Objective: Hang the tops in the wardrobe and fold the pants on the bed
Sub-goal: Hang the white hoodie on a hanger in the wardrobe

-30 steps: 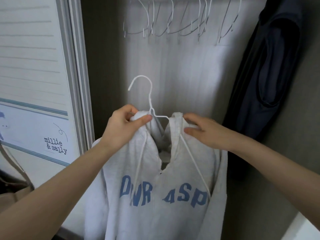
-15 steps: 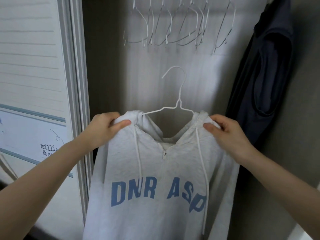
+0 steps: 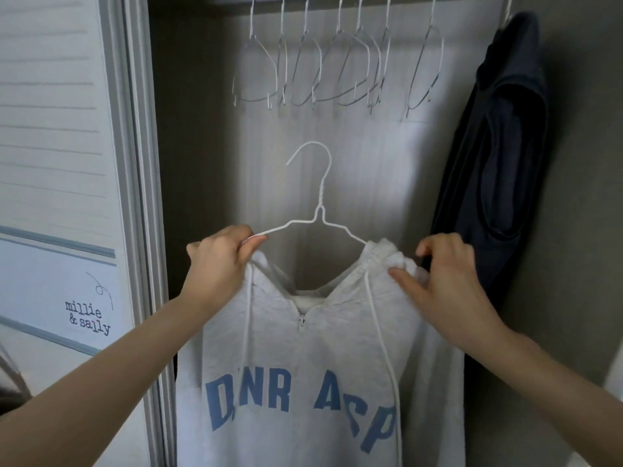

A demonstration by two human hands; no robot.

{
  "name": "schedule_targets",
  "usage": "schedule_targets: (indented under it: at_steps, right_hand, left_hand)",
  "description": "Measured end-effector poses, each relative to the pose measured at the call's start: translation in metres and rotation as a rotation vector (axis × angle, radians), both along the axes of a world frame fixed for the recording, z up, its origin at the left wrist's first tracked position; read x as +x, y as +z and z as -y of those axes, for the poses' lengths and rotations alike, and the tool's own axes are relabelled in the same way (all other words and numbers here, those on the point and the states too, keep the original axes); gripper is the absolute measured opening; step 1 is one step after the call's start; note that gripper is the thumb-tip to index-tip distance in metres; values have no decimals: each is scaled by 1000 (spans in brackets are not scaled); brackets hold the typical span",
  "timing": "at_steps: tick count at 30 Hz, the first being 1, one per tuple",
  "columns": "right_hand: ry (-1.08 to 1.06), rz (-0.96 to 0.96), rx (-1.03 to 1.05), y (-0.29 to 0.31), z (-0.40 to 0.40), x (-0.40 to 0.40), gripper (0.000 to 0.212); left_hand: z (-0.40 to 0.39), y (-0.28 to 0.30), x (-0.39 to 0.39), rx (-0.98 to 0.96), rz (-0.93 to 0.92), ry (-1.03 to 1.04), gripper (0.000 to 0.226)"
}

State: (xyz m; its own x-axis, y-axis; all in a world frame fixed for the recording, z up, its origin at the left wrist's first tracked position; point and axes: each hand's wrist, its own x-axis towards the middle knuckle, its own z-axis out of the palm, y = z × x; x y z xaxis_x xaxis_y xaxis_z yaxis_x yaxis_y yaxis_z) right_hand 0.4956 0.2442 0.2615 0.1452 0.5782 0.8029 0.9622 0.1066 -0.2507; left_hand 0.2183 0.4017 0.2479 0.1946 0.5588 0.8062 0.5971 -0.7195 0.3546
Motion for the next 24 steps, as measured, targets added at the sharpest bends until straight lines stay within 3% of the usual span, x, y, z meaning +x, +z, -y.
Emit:
schedule_targets:
  at_steps: [3, 6, 8, 11, 13, 16, 19, 22, 24]
  right_hand:
    - [-115, 287, 139, 5, 10, -1, 39]
    - [-203, 569, -25, 4, 5, -10, 49]
    - [-245, 606, -151, -1, 1, -13, 61]
    - [-134, 551, -242, -1, -2, -13, 80]
    - [36, 393, -265, 3, -4, -11, 78]
    - [197, 16, -193, 19, -2, -16, 44]
    - [176, -59, -204, 47, 0, -20, 18]
    - [146, -212, -242, 72, 8, -20, 21]
    - [86, -320, -251, 86, 12, -14, 27]
  left_hand:
    - [-3, 3, 4, 42, -4, -33, 46]
    - [-6, 9, 14, 99, -8, -67, 37]
    - [-9, 14, 22, 120, -6, -97, 36]
    - [-15, 18, 31, 127, -41, -108, 40]
    - [-21, 24, 37, 70, -110, -59, 37]
    - [-28, 37, 47, -9, -191, 20, 25]
    - [-32, 56, 64, -57, -227, 5, 30]
    - [-31, 78, 89, -250, -94, -110, 38]
    - [-21, 86, 105, -327, 59, -315, 55]
